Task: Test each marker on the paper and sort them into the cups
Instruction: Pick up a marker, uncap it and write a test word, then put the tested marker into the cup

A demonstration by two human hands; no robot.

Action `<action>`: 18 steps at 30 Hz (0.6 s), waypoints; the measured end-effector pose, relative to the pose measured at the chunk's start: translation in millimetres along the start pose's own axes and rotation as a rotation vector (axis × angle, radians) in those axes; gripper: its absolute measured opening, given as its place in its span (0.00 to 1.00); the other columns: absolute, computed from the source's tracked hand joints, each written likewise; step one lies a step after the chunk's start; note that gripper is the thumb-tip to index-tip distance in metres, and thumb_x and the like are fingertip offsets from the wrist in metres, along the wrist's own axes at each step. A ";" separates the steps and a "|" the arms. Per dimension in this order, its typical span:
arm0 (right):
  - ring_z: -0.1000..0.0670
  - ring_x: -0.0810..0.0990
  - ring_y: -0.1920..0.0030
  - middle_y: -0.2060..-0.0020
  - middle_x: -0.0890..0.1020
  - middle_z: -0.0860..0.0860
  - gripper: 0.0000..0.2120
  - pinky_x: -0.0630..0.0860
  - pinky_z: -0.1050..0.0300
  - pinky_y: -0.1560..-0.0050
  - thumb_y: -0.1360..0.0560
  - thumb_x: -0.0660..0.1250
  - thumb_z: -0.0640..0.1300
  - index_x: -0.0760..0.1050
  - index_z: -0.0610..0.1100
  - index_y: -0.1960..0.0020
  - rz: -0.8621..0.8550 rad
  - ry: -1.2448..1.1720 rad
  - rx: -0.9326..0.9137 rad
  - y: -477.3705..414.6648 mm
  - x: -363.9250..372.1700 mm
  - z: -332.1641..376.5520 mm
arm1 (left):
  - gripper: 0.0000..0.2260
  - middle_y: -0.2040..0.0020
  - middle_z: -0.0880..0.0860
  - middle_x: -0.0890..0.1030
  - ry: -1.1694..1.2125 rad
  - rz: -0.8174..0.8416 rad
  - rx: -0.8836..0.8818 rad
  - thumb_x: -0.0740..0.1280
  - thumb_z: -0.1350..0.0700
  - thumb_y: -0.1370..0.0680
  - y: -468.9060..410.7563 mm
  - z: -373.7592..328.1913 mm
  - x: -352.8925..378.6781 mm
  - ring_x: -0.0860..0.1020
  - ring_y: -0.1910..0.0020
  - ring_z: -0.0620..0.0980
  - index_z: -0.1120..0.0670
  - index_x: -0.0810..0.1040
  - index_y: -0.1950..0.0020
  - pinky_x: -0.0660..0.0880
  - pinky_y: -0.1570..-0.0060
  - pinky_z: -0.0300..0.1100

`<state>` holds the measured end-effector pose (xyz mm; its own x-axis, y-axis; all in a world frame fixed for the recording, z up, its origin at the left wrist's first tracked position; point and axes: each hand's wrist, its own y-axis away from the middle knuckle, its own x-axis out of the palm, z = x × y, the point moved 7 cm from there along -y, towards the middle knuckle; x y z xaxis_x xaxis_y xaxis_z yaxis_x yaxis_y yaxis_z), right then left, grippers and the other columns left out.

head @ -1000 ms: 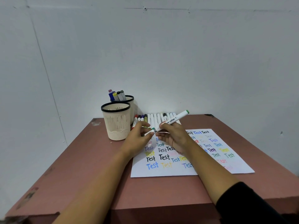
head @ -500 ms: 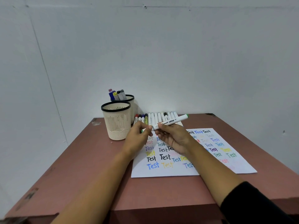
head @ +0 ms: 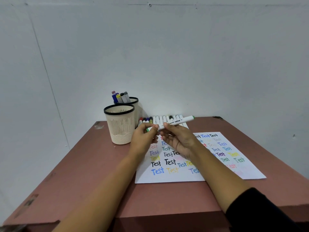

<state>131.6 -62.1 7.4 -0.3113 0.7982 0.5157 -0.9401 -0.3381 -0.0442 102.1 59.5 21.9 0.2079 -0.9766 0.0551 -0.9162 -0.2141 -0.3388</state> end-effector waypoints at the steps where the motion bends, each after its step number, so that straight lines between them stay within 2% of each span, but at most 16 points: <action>1: 0.52 0.82 0.66 0.64 0.83 0.44 0.05 0.80 0.61 0.63 0.25 0.67 0.38 0.78 0.36 0.51 -0.004 0.024 -0.003 -0.7 0.2 0.4 | 0.02 0.65 0.53 0.79 0.076 -0.011 -0.044 0.66 0.59 0.23 -1.7 0.8 -1.2 0.76 0.68 0.45 0.56 0.77 0.56 0.74 0.66 0.36; 4: 0.50 0.81 0.62 0.62 0.81 0.45 0.07 0.80 0.57 0.57 0.26 0.69 0.45 0.78 0.41 0.52 -0.063 0.097 -0.019 -1.0 -6.0 2.1 | 0.03 0.65 0.53 0.80 0.154 -0.036 -0.089 0.68 0.60 0.24 -4.1 -1.4 -4.7 0.77 0.69 0.44 0.59 0.78 0.55 0.75 0.66 0.36; 6: 0.48 0.80 0.59 0.63 0.79 0.46 0.12 0.78 0.54 0.54 0.24 0.66 0.52 0.77 0.43 0.53 -0.154 0.158 -0.056 -1.6 -15.3 5.6 | 0.02 0.66 0.53 0.79 0.140 -0.060 -0.071 0.68 0.60 0.25 -5.8 -9.4 -8.5 0.76 0.70 0.45 0.59 0.78 0.57 0.74 0.68 0.35; 8: 0.49 0.78 0.57 0.63 0.79 0.48 0.17 0.75 0.54 0.55 0.22 0.60 0.57 0.78 0.45 0.55 -0.282 0.362 -0.144 -1.9 -23.6 13.7 | 0.03 0.66 0.53 0.78 0.075 -0.076 -0.021 0.68 0.59 0.25 -10.4 -25.1 -13.4 0.74 0.69 0.46 0.57 0.78 0.58 0.71 0.71 0.35; 10: 0.51 0.77 0.58 0.63 0.79 0.51 0.22 0.71 0.57 0.57 0.21 0.55 0.59 0.79 0.45 0.57 -0.340 0.618 -0.213 -1.0 -23.3 17.9 | 0.04 0.65 0.51 0.78 -0.071 -0.064 0.070 0.68 0.57 0.24 -16.2 -49.8 -17.5 0.74 0.68 0.46 0.55 0.77 0.58 0.71 0.71 0.36; 13: 0.49 0.76 0.59 0.59 0.81 0.46 0.27 0.70 0.56 0.58 0.19 0.52 0.58 0.81 0.40 0.53 -0.266 0.938 -0.229 2.2 -13.6 11.8 | 0.04 0.62 0.50 0.78 -0.245 -0.033 0.187 0.65 0.55 0.22 -26.8 -89.8 -21.2 0.76 0.64 0.46 0.53 0.75 0.56 0.75 0.65 0.39; 15: 0.45 0.75 0.63 0.65 0.79 0.43 0.25 0.70 0.55 0.59 0.19 0.55 0.53 0.79 0.35 0.60 -0.213 1.081 -0.311 4.7 -10.3 11.0 | 0.04 0.61 0.52 0.78 -0.319 -0.064 0.236 0.65 0.56 0.22 -40.3 -113.1 -29.2 0.77 0.63 0.49 0.56 0.75 0.54 0.78 0.61 0.42; 16: 0.46 0.72 0.67 0.70 0.75 0.44 0.23 0.68 0.56 0.63 0.19 0.57 0.51 0.74 0.36 0.65 -0.191 1.173 -0.355 4.3 -9.2 9.9 | 0.04 0.61 0.53 0.79 -0.354 -0.097 0.257 0.65 0.56 0.22 -49.1 -124.8 -35.8 0.78 0.63 0.50 0.57 0.75 0.52 0.79 0.60 0.44; 18: 0.53 0.71 0.65 0.70 0.73 0.46 0.20 0.67 0.59 0.64 0.20 0.59 0.46 0.74 0.36 0.66 -0.165 1.375 -0.400 1.9 -6.7 4.2 | 0.05 0.60 0.55 0.79 -0.410 -0.167 0.282 0.66 0.57 0.23 -68.9 -144.3 -49.8 0.79 0.62 0.53 0.58 0.75 0.51 0.79 0.58 0.47</action>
<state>132.5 -70.2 7.4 0.1350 0.7307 -0.6692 -0.8812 -0.2203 -0.4183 105.5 120.0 178.0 0.5120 -0.8294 -0.2236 -0.7432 -0.2971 -0.5995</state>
